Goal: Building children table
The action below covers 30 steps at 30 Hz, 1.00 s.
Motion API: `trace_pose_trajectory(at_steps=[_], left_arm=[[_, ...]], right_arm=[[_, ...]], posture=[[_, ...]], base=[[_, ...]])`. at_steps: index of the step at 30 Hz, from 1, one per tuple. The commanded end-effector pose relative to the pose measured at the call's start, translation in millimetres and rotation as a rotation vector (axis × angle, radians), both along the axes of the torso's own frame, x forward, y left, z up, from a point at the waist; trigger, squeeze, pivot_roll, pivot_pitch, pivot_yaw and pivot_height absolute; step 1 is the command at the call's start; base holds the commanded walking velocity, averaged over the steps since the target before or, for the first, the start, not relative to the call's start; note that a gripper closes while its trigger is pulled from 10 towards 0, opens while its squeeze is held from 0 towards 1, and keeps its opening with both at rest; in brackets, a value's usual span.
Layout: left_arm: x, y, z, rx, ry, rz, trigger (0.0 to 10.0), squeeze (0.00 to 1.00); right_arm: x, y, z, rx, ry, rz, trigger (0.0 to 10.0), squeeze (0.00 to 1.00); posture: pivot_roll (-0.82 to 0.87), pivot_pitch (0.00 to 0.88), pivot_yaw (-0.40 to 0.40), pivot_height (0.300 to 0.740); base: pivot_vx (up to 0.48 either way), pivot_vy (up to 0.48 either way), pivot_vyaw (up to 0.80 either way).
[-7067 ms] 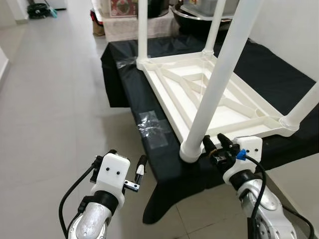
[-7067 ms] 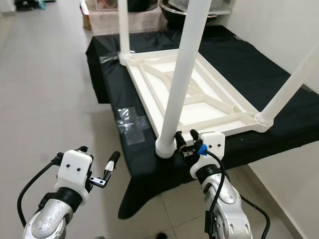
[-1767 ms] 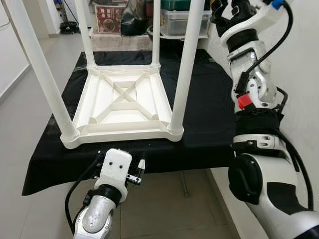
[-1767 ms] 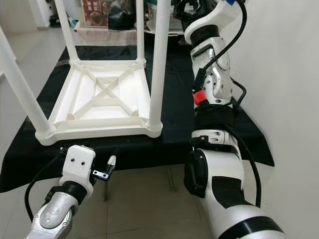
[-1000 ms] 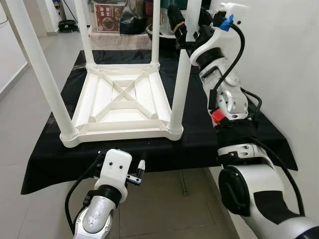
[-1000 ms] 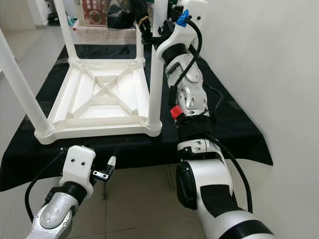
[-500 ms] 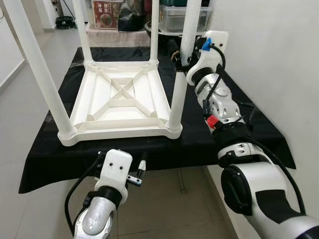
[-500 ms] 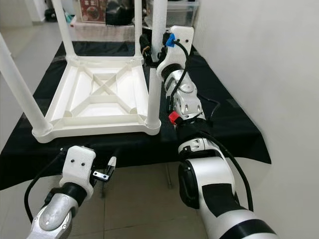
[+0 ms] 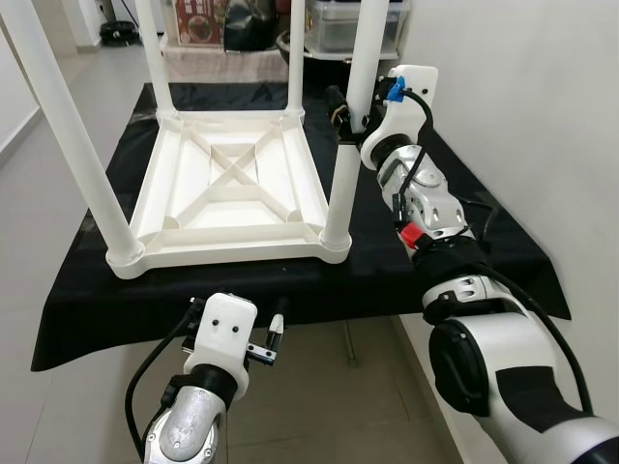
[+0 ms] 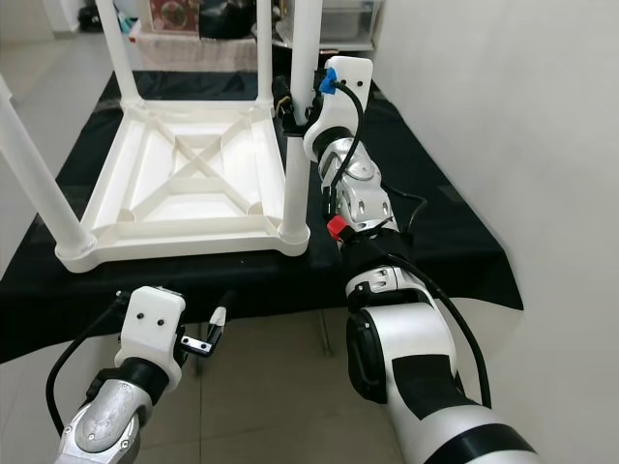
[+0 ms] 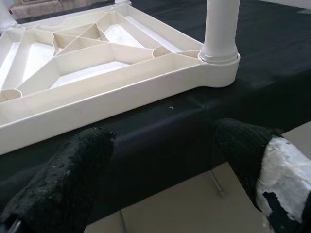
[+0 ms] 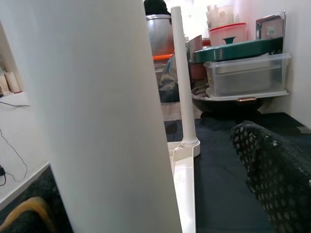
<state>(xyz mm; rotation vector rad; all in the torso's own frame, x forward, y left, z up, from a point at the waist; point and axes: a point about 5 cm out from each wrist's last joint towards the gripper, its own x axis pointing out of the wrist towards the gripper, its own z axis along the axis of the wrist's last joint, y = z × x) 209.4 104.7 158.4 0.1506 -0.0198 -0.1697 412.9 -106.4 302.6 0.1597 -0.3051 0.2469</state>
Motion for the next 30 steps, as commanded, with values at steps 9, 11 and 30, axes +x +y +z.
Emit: trace_pose_trajectory(at_steps=[9, 11, 30], left_arm=[[-2.8, 0.8, 3, 0.007, 0.001, 0.015, 10.0, 0.0], [-3.0, 1.6, 3, 0.008, 0.001, 0.017, 10.0, 0.0], [-2.1, 2.2, 6, 0.015, -0.002, 0.015, 10.0, 0.0]], right_arm=[[0.4, -2.4, -13, -0.023, 0.038, 0.013, 10.0, 0.0], [1.3, -6.7, -16, -0.016, 0.063, -0.007, 10.0, 0.0], [9.2, -20.4, -57, 0.331, 0.375, 0.053, 0.0, 0.0]], posture=[[0.09, 0.143, -0.083, 0.74], [0.09, 0.15, -0.086, 0.74], [0.1, 0.163, -0.079, 0.74]], base=[[0.0, 0.0, 0.0], [0.0, 0.0, 0.0], [0.0, 0.0, 0.0]])
